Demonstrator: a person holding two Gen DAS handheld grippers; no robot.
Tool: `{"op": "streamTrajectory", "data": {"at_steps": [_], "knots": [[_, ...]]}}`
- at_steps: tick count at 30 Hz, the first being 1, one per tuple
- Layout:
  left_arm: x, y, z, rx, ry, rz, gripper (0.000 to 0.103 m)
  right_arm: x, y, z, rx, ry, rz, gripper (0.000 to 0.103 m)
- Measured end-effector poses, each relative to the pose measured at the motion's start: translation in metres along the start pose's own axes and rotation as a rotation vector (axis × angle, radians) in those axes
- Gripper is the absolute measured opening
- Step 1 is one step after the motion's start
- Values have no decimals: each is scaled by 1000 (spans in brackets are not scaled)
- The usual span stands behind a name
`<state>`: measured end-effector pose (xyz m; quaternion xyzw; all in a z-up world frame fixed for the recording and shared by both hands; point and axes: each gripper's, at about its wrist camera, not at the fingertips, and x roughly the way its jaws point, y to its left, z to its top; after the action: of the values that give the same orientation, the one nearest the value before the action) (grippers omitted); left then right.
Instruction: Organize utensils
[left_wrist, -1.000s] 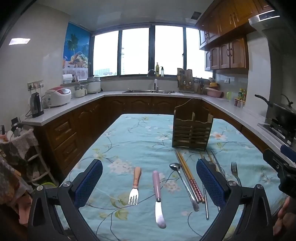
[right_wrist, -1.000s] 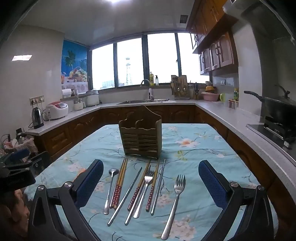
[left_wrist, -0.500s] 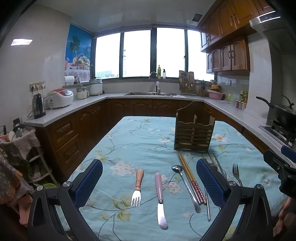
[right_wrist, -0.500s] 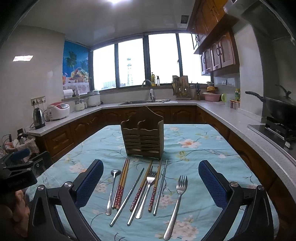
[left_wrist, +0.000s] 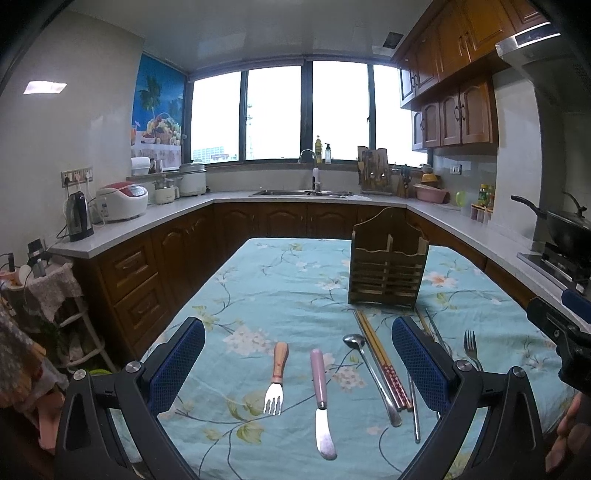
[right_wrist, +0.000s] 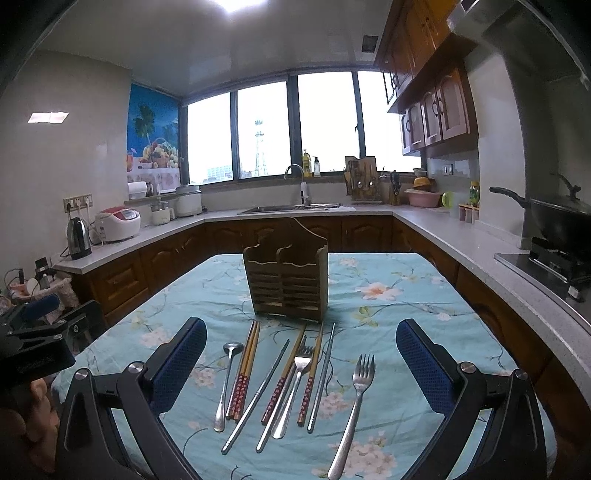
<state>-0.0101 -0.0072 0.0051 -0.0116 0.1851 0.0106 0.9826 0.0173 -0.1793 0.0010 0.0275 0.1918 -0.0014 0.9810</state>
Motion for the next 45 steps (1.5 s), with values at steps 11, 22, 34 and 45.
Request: {"op": "streamTrajectory", "data": {"at_steps": [11,22,34,45], "knots": [[-1,1,0,0,-6,-2,102,-1,1,1,0,-3,1,103],[-2,1,1,1,-6,-4,102,-1,1,0,0,-2,2,103],[2,2,0,4,8,-5,102,1,2,-1,1,8,4,103],[33,1,5,-9,96,-22,102,18,-8,-3,22,58,-2,103]]}}
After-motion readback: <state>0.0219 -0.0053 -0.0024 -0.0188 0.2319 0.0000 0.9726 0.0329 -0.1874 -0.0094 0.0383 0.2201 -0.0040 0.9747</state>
